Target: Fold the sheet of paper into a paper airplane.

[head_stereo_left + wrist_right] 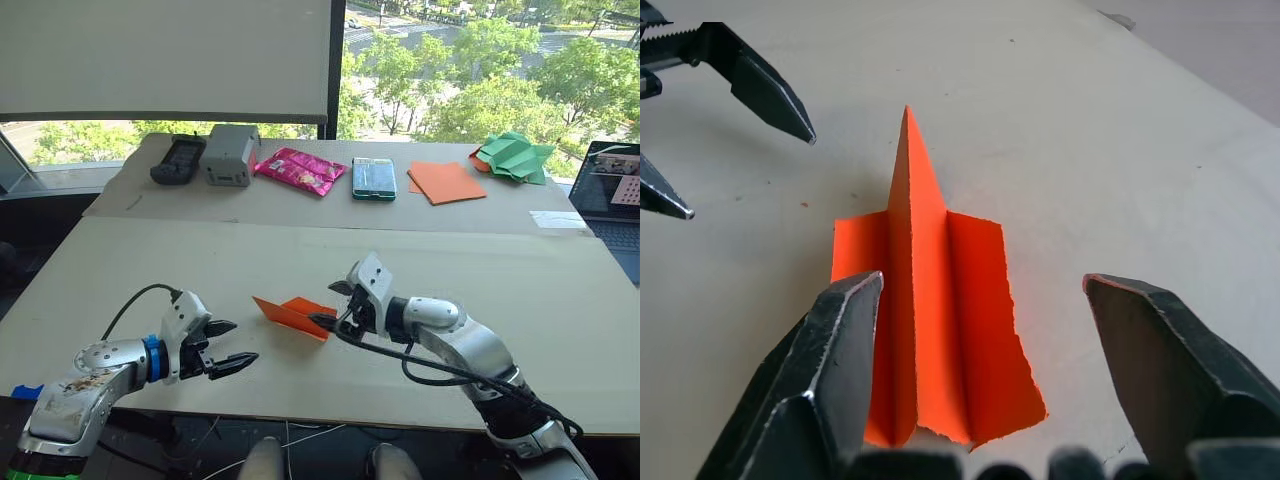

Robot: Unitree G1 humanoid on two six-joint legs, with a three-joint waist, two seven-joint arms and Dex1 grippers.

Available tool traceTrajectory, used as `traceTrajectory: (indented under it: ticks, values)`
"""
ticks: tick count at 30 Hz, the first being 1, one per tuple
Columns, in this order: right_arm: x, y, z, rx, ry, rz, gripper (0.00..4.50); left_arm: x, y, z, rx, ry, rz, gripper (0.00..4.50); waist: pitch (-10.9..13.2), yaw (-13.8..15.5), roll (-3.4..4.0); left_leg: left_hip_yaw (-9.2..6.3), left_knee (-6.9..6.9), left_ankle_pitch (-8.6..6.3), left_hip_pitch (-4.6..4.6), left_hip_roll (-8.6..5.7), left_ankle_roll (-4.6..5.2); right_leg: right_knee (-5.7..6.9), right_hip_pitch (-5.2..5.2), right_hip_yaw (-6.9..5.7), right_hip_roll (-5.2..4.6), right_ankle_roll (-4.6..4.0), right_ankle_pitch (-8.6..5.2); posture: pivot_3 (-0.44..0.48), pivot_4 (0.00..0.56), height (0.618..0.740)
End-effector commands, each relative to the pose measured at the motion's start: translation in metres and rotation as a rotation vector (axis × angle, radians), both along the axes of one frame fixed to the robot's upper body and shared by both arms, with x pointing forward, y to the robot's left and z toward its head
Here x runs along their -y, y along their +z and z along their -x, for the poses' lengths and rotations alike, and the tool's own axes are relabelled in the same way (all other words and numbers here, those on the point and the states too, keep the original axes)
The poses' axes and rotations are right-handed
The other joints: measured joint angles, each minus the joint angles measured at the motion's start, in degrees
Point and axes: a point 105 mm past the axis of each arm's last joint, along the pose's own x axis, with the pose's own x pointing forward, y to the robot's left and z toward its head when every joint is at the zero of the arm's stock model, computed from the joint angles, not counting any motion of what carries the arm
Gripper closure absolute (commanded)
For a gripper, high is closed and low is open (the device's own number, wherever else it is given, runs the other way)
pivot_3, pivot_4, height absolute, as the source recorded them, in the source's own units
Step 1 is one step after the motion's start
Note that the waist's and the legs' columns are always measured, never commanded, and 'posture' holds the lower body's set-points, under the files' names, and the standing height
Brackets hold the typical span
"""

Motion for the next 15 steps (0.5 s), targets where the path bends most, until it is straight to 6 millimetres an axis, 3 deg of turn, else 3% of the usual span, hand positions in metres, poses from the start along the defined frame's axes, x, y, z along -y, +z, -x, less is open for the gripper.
traceTrajectory:
  ticks: [1,4,15]
  values:
    - [-0.012,0.01,0.011,0.101,0.072,0.014,2.28,0.003,0.008,0.0,0.025,-0.015,0.011,0.0,0.0,0.0,-0.01,0.0,0.0,0.0,0.0,0.0,0.0,0.0,0.01,0.0,0.0,0.01,0.01,0.0,0.15,0.702]
    - [-0.015,0.007,0.012,0.102,0.08,0.014,3.26,0.002,0.008,0.0,0.021,-0.012,0.009,0.0,-0.01,0.0,-0.02,0.0,0.01,0.0,0.01,0.0,0.0,0.01,0.02,0.0,0.0,0.02,0.02,0.0,0.15,0.702]
    - [-0.016,-0.008,0.006,0.075,0.073,0.066,3.26,0.003,0.006,0.004,0.008,-0.02,0.007,0.0,-0.03,0.01,-0.05,0.0,0.05,0.01,0.11,0.0,0.0,0.01,0.17,0.01,0.0,0.03,0.04,0.0,0.15,0.702]
